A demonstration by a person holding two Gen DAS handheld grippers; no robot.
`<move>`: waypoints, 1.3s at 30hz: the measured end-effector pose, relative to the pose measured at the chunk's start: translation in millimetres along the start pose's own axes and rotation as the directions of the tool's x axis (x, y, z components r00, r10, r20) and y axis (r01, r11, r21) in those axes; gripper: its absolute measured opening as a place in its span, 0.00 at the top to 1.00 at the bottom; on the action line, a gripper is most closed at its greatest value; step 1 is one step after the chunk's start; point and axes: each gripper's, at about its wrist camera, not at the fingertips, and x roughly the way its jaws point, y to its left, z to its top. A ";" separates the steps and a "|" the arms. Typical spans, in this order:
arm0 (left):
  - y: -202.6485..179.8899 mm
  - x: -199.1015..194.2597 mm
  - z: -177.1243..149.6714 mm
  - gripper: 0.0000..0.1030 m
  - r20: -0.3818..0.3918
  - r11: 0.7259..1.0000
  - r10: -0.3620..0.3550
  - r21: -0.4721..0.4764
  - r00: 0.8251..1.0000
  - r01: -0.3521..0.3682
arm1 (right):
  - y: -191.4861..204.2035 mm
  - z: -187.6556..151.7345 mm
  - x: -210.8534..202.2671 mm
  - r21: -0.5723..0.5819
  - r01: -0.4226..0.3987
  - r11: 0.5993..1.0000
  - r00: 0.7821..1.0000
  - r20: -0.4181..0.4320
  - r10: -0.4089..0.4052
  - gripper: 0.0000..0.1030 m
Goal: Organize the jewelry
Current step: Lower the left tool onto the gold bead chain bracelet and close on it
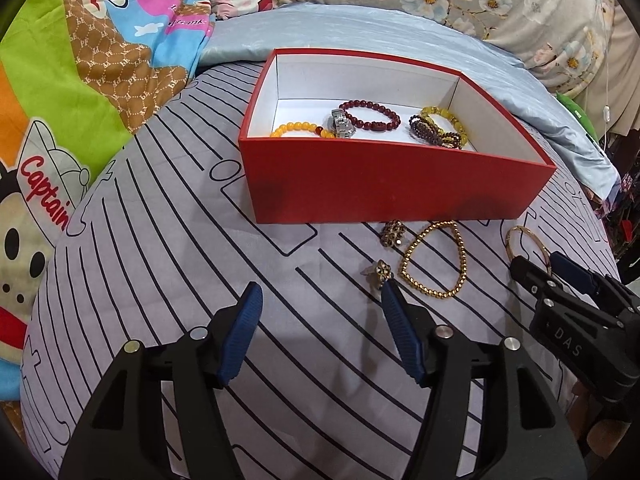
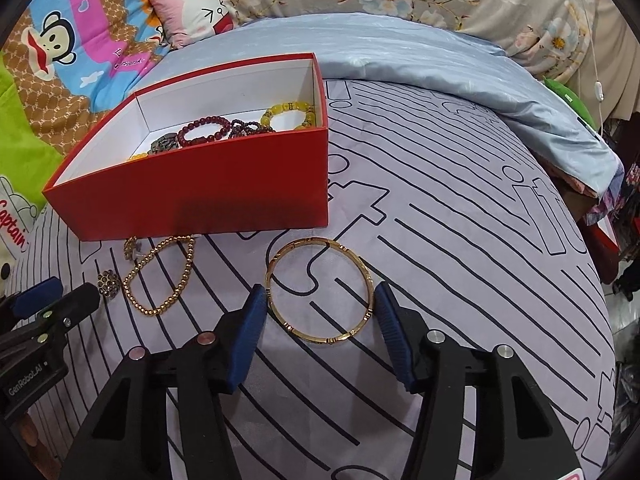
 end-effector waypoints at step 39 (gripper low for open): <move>-11.3 10.8 3.4 0.69 0.001 1.000 -0.008 0.013 1.000 0.008 | -3.0 -1.3 -1.8 0.034 -0.023 0.999 1.000 0.005 0.022 0.48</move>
